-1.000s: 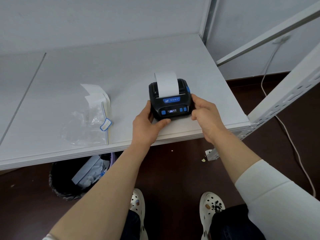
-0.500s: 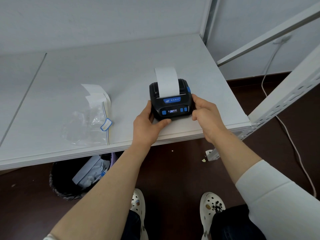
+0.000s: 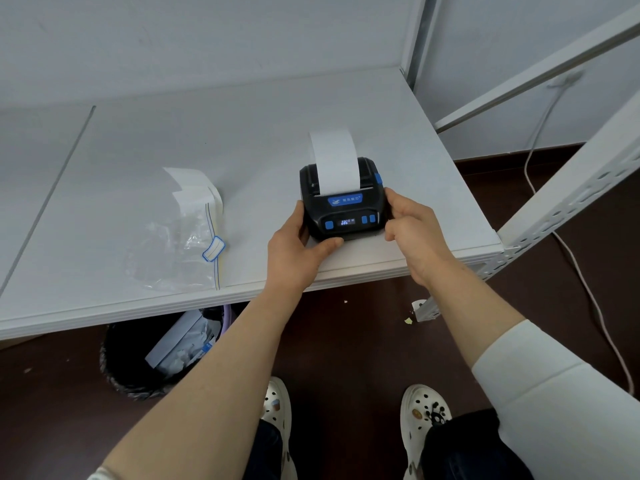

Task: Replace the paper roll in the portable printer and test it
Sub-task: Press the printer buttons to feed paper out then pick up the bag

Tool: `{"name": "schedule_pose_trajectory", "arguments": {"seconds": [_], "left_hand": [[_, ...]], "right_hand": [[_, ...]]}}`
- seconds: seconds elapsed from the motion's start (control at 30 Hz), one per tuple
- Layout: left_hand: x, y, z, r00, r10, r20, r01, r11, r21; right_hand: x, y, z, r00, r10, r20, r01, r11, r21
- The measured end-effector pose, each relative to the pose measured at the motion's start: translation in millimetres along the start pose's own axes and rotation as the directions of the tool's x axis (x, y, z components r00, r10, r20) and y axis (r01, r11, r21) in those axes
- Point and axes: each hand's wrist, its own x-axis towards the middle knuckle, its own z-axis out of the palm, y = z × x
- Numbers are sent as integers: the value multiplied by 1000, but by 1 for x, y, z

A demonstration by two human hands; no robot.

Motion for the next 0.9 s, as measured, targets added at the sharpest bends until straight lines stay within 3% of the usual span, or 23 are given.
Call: {"name": "schedule_pose_trajectory", "arguments": {"seconds": [0.17,0.27,0.37,0.43,0.5,0.73,0.9], "left_hand": [[-3,4,-3,1000,-10,13,9,997,71],[-8,9,-11,998,-56,2,56,997,52],[-17,19,-25,990,-105,-92,107,994,17],[-23,24,-40,979,-78,-187,86,996,35],[-28,26,-59,956,-54,-287,71,996,50],[-32,9,-131,814,-2,-580,181,951,251],[-26,-2,-158,857,-51,-513,273,888,370]], "right_hand": [[-4,-5,4,1000,-16,-14,16,1000,-9],[-7,-10,11,991,-40,-127,29,995,-90],[-18,-21,23,929,-259,-265,208,957,-204],[-24,-29,36,870,-416,-264,359,902,-239],[-27,-34,54,870,-456,-189,414,882,-224],[-15,-48,132,984,-138,114,155,976,-153],[-2,-48,170,976,25,215,61,921,-384]]}}
